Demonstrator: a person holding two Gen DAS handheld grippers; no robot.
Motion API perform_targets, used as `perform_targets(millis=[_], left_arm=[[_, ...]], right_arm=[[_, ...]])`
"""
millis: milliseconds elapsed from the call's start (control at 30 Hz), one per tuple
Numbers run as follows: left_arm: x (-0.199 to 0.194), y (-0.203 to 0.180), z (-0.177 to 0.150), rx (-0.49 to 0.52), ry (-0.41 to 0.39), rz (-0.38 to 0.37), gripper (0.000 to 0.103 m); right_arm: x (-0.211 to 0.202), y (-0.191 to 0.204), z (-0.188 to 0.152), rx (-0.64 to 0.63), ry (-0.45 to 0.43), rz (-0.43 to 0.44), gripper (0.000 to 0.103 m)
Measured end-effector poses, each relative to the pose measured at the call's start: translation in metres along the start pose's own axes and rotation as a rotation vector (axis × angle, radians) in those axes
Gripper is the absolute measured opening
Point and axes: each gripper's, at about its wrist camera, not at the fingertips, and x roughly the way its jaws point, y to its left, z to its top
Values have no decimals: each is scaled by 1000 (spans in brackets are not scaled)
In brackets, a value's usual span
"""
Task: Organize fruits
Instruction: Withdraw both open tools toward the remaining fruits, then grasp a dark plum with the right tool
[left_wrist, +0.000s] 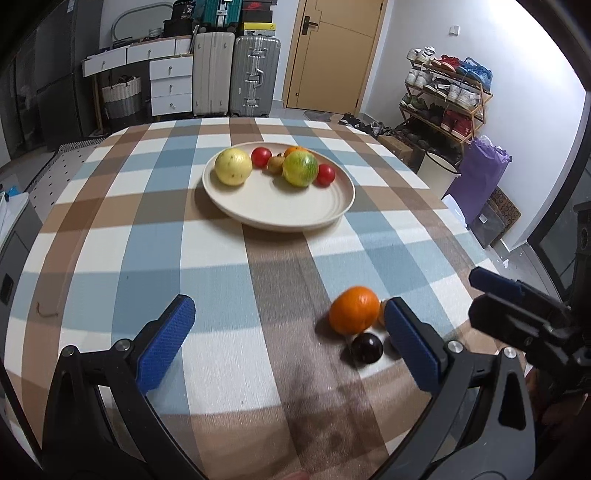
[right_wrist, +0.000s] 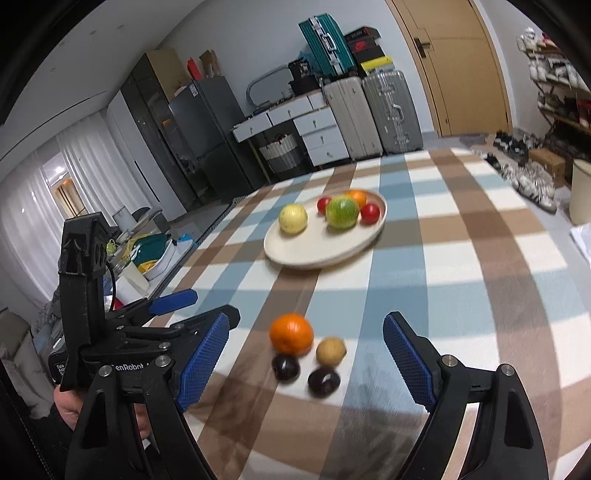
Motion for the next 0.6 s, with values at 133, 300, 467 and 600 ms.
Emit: perform_targets(millis=[133,300,467,600], left_arm=[[2,-3,-12,3,14,-5,102],[5,-3,-24,17,34,-2,102],[0,3,-30,-2,26,-3,102],[0,9,-35,-10,39,3,102]], right_arm=[[1,2,-13,-13,11,-22,88],[7,0,-27,-6,46,-25,88],[12,-1,-36,-7,71,-42,88],[16,-3,-39,-1,82,-48,87]])
